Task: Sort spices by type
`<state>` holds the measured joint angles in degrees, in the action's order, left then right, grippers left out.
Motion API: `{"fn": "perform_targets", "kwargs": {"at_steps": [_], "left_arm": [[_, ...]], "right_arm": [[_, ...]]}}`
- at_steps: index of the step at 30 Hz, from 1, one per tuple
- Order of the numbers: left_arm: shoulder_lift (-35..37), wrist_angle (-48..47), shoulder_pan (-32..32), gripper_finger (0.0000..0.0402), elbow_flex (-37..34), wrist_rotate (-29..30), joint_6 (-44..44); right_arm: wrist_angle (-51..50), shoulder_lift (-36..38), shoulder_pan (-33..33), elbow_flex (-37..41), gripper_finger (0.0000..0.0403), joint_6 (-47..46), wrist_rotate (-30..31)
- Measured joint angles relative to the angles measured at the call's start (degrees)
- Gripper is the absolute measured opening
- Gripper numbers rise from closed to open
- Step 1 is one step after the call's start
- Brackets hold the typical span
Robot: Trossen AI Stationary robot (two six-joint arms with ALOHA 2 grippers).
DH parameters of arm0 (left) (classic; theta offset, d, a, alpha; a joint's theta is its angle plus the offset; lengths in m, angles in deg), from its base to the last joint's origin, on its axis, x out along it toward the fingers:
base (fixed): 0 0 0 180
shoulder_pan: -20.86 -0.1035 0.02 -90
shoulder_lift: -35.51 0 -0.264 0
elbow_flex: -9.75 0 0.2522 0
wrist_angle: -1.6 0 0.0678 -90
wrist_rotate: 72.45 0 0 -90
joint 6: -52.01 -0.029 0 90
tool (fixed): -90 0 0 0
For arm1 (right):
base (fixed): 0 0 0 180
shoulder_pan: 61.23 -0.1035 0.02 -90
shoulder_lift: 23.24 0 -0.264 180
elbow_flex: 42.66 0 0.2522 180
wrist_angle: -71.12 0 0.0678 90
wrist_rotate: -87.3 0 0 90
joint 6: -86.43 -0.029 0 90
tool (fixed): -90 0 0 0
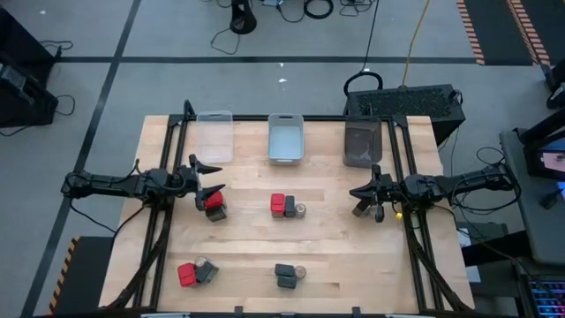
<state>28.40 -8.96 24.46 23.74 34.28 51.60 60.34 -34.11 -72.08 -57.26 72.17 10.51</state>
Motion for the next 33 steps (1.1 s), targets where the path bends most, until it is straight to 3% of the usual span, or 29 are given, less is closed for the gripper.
{"fn": "perform_targets", "kwargs": {"at_steps": [19, 25, 33], "left_arm": [[0.0, 0.0, 0.0, 0.0281, 0.0, 0.0, 0.0], [0.0, 0.0, 0.0, 0.0281, 0.0, 1.0, -0.1], [0.0, 0.4, 0.0, 0.0281, 0.0, 1.4, 0.0]], "right_arm": [[0.2, 0.0, 0.0, 0.0, 0.0000, 0.0, 0.1], [9.1, 0.0, 0.0, 0.1, 0.0000, -0.2, 4.4], [13.6, -0.1, 0.0, 0.1, 0.0000, -5.0, 4.5]]}}
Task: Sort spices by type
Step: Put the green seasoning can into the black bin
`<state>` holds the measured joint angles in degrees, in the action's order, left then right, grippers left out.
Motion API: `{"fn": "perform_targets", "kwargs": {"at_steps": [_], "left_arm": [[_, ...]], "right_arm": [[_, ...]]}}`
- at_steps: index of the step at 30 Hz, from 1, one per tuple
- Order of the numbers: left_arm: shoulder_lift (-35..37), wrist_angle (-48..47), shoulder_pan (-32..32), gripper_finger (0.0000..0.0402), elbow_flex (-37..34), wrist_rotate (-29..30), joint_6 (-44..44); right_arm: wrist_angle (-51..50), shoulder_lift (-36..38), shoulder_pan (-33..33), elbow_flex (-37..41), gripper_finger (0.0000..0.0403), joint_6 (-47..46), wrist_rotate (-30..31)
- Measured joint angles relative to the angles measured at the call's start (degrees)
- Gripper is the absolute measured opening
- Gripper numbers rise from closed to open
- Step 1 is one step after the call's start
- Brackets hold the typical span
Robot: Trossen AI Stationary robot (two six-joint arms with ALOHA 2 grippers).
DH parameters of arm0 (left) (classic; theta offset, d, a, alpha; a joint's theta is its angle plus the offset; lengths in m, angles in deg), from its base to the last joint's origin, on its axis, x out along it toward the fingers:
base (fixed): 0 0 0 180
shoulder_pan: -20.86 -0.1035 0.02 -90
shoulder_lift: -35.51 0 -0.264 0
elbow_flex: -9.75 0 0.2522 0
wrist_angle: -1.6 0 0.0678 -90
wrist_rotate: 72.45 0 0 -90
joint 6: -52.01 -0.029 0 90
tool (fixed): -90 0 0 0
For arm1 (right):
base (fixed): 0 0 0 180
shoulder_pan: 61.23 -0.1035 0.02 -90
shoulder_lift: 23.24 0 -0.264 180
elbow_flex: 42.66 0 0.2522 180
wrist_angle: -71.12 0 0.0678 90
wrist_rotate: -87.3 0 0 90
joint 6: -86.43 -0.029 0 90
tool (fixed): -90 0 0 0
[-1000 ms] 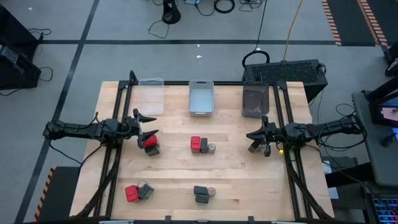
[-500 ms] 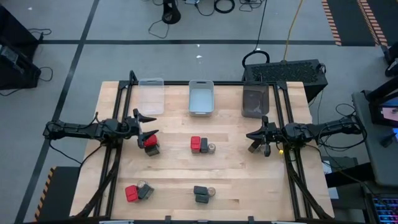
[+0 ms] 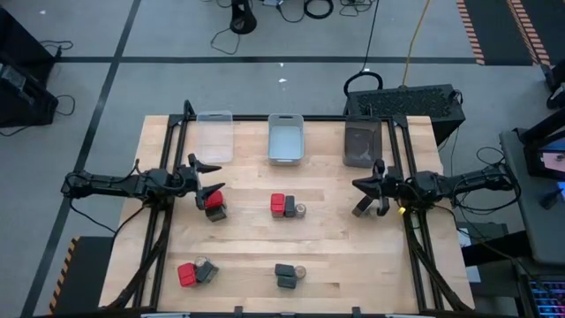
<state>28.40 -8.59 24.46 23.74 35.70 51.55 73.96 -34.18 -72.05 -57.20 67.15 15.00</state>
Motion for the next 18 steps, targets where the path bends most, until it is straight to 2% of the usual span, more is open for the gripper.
{"fn": "perform_targets", "kwargs": {"at_steps": [5, 8, 12, 15, 18], "left_arm": [[0.0, 0.5, 0.0, 0.0281, 0.0, -0.1, 1.1], [0.0, 1.8, 0.0, 0.0281, 0.0, -3.2, 8.2], [0.0, 4.2, 0.0, 0.0281, 0.0, -4.2, 16.0], [0.0, 5.4, 0.0, 0.0281, 0.0, -4.2, 20.5], [0.0, 7.1, 0.0, 0.0281, 0.0, -4.4, 21.1]], "right_arm": [[5.6, 0.0, 0.0, 0.0, 0.0000, -3.2, -1.0], [11.7, 0.0, 0.0, 0.0, 0.0000, -2.3, -1.3], [17.6, 0.0, 0.0, -0.1, 0.0000, 2.0, -1.3], [16.2, -0.4, 0.0, -1.0, 0.0001, 2.4, -1.3], [12.9, -2.8, 0.0, -3.2, 0.0010, 2.0, -1.0]]}}
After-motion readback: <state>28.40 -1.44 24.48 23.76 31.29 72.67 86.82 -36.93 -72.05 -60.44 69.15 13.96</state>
